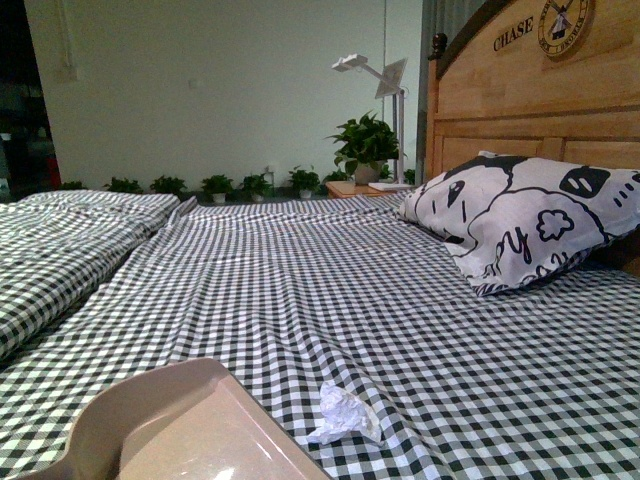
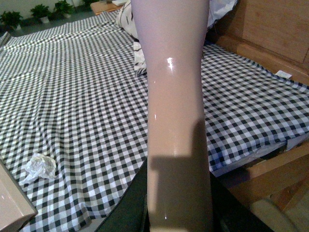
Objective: Clean up trash
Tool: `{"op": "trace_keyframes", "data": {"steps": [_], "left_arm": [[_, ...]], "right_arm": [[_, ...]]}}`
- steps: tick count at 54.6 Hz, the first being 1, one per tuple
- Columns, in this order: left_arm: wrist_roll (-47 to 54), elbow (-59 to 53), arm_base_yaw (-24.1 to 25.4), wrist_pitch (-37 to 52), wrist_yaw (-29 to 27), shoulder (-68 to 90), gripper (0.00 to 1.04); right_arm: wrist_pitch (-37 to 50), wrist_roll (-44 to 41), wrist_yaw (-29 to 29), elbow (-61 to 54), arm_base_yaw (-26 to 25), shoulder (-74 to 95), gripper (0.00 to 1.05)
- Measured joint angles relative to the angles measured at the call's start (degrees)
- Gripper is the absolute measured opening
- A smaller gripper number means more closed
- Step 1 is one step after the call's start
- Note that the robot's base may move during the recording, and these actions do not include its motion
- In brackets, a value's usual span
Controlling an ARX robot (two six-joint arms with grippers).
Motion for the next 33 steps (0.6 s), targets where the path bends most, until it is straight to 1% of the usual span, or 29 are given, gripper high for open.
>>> {"op": "trace_keyframes", "data": {"steps": [4,5,7,9,11,15,19,23,27,33], "left_arm": [[0.0,0.0,0.0,0.0,0.0,0.0,0.27],[0.0,0.0,0.0,0.0,0.0,0.0,0.27],[0.0,0.0,0.0,0.0,0.0,0.0,0.27],[0.0,0.0,0.0,0.0,0.0,0.0,0.27],[0.0,0.0,0.0,0.0,0.0,0.0,0.27],[0.0,0.0,0.0,0.0,0.0,0.0,0.27],[0.0,0.0,0.0,0.0,0.0,0.0,0.27],[0.0,0.0,0.0,0.0,0.0,0.0,0.27],[0.0,0.0,0.0,0.0,0.0,0.0,0.27],[0.0,0.0,0.0,0.0,0.0,0.0,0.27]], "right_arm": [[-0.2,0.1,0.5,0.0,0.1,0.1,0.19],[-1.1,0.2,1.6,0.3,0.4,0.5,0.19],[-4.4,0.6,5.9,1.6,0.9,1.4,0.19],[-6.2,0.6,7.9,2.4,0.7,2.3,0.19],[-6.6,0.8,8.3,2.8,-0.1,3.0,0.19],[-6.3,0.7,6.8,3.1,-2.1,4.1,0.19],[-4.7,0.2,3.1,3.7,-5.2,5.7,0.19],[-2.0,-0.9,-2.3,5.1,-9.4,8.5,0.19],[1.9,-2.2,-10.1,8.6,-14.4,14.5,0.19],[4.5,-3.4,-21.5,15.3,-17.7,27.2,0.19]]}}
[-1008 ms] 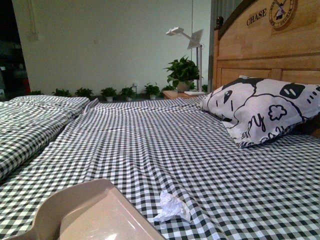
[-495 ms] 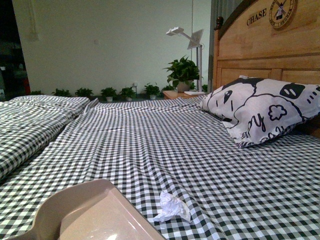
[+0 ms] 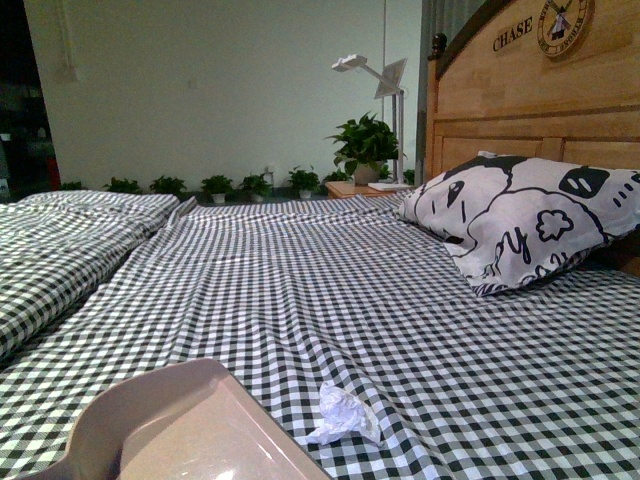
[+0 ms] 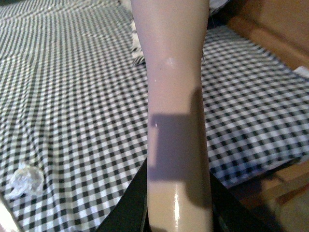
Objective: Clean up trash
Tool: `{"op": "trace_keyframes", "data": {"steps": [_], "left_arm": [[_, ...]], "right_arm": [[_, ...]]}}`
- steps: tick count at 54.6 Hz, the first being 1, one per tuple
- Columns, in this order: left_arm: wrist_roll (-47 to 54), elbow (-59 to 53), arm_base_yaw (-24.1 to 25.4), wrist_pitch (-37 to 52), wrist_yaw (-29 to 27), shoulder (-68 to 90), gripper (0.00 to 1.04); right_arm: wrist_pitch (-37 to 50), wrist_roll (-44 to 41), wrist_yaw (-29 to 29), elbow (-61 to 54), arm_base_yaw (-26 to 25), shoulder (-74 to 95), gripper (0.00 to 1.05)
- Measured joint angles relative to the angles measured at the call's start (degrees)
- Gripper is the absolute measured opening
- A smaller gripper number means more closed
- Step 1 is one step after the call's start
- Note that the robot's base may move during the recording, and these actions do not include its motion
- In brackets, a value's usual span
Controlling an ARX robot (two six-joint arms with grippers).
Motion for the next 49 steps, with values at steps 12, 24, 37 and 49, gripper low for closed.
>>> {"op": "trace_keyframes", "data": {"steps": [12,24,37,49], "left_arm": [[0.0,0.0,0.0,0.0,0.0,0.0,0.27],[0.0,0.0,0.0,0.0,0.0,0.0,0.27],[0.0,0.0,0.0,0.0,0.0,0.0,0.27],[0.0,0.0,0.0,0.0,0.0,0.0,0.27]], "right_arm": [[1.7,-2.3,-7.3,7.6,1.2,20.9,0.19],[4.9,-4.2,-7.2,9.9,5.4,31.8,0.19],[6.5,-5.0,-6.5,11.6,8.9,39.0,0.19],[6.7,-4.9,-5.7,14.2,11.2,43.7,0.19]]}}
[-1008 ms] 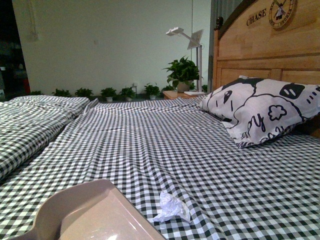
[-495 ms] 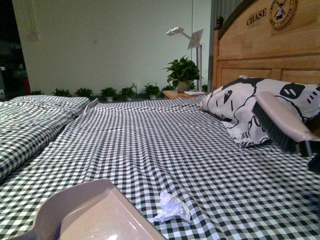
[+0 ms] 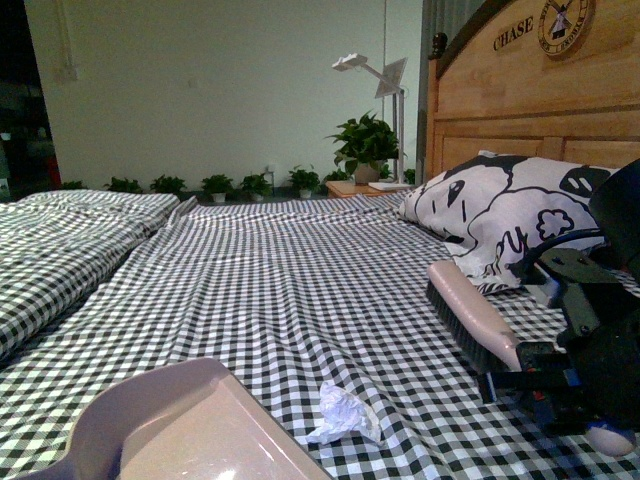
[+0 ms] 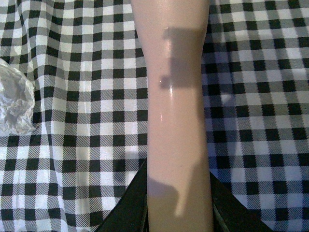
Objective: Clean up trash
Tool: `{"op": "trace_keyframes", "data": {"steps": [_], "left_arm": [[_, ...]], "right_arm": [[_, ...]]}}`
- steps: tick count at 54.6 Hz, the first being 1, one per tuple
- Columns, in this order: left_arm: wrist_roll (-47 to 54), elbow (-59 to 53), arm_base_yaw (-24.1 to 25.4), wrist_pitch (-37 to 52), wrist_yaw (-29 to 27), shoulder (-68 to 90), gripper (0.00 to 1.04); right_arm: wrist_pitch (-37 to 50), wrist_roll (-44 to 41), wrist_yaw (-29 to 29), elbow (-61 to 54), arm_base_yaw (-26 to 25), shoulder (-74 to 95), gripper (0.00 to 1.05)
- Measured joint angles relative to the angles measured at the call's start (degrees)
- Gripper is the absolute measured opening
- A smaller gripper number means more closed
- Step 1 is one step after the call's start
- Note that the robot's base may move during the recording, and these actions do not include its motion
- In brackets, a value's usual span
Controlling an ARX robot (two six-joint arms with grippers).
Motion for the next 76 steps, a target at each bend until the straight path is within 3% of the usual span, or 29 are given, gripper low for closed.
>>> {"op": "trace_keyframes", "data": {"steps": [42,76], "left_arm": [[0.0,0.0,0.0,0.0,0.0,0.0,0.27],[0.0,0.0,0.0,0.0,0.0,0.0,0.27]], "right_arm": [[-3.2,0.3,0.6,2.5,8.3,6.6,0.19],[-13.5,10.6,-3.5,2.0,16.7,0.8,0.19]]}}
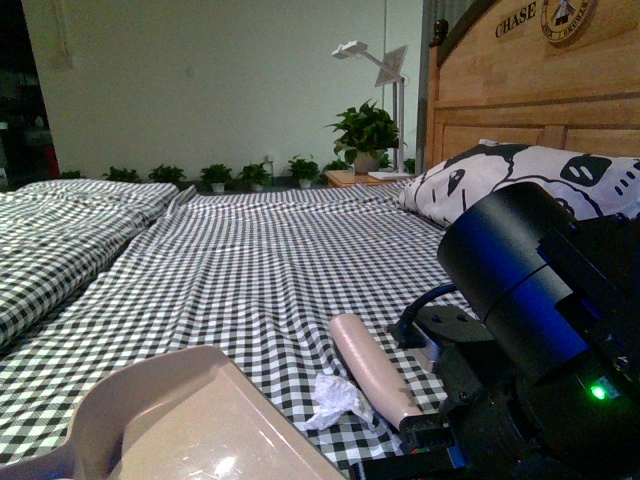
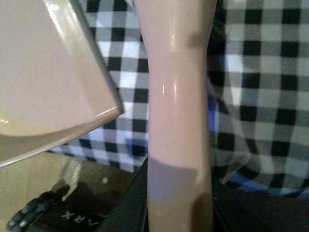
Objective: Clean up trash
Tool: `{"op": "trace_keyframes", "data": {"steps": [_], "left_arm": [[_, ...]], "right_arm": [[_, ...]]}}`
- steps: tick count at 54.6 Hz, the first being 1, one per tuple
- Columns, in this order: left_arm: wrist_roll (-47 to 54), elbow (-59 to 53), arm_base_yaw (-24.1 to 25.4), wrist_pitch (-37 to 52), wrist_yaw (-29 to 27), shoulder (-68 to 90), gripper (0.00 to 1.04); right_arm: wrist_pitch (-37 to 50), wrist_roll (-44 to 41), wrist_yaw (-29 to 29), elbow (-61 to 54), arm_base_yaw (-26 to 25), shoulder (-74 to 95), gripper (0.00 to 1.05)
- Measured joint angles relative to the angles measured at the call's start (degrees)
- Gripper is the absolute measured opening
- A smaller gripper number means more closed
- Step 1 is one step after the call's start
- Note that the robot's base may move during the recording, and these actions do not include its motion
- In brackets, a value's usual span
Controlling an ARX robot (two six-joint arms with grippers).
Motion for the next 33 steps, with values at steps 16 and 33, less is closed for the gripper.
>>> {"op": "trace_keyframes", "data": {"steps": [16,33], "left_arm": [[0.0,0.0,0.0,0.0,0.0,0.0,0.27],[0.0,0.0,0.0,0.0,0.0,0.0,0.27]], "right_arm": [[-1.4,3.4,-4.5,-2.2,3.5,-6.1,0.19],[-1.4,3.3,-3.6,-3.3,1.4,-8.8,0.19]]}}
